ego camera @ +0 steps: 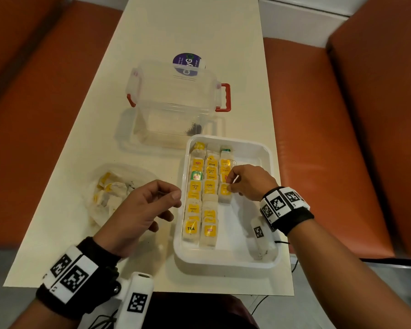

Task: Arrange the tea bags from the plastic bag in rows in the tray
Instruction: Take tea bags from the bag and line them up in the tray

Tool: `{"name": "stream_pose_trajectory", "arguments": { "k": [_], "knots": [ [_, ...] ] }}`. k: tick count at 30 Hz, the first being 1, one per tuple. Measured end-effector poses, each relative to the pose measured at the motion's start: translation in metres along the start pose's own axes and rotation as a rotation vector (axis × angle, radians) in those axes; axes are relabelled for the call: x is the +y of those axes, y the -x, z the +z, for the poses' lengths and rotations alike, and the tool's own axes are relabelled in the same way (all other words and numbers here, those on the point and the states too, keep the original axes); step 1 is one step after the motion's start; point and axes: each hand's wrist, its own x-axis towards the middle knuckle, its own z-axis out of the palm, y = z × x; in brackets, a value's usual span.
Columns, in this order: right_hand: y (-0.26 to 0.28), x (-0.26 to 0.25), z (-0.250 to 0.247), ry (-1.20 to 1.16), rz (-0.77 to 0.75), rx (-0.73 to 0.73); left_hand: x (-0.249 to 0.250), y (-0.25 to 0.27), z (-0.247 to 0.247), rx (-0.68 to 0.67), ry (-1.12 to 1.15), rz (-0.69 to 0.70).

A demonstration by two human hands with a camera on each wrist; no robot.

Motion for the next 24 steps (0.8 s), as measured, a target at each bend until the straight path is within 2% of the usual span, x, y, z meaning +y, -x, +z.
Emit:
{"name": "stream_pose_trajectory", "arguments": {
  "k": [6, 16, 24],
  "knots": [
    [-0.003, -0.003, 0.000, 0.075, 0.034, -0.011, -0.002, 0.004, -0.005, 0.020, 0.008, -0.005],
    [-0.007, -0.006, -0.002, 0.033, 0.075, 0.005, 0.000, 0.005, -0.009, 0.048, 0.002, -0.012],
    [-0.008, -0.005, -0.001, 0.058, 0.055, 0.043, 0.001, 0.011, -0.040, 0.131, -0.125, 0.014]
  ]
}}
